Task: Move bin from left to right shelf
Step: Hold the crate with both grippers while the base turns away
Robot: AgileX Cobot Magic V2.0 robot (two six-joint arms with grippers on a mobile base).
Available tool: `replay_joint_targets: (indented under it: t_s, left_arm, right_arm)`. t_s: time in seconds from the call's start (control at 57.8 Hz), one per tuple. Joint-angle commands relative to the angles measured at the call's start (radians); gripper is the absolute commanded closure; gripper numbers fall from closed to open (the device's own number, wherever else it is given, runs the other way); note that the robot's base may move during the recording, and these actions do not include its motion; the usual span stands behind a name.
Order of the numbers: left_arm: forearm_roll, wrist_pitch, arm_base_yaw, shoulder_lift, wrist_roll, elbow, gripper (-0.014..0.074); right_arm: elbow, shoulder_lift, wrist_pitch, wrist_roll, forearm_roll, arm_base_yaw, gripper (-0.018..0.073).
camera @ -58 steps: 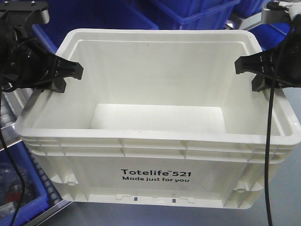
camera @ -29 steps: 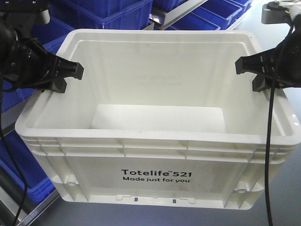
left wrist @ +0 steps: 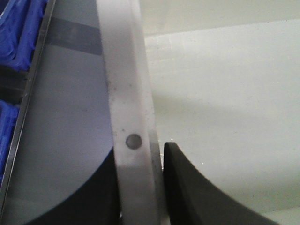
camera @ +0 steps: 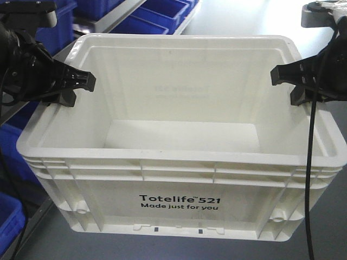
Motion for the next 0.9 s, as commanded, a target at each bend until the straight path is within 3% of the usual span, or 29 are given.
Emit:
replay_joint_targets:
  t_s: [0.0, 0.882]
  left_arm:
    - [-0.035, -0.103, -0.011, -0.048, 0.028, -0.039, 0.0603]
    - [-0.035, -0.104, -0.011, -0.048, 0.028, -0.039, 0.0603]
  right_arm:
    - [-0.042, -0.043, -0.109, -0.031, 0.020, 0.006, 0.0559]
    - [-0.042, -0.043, -0.109, -0.031, 0.022, 0.006, 0.0559]
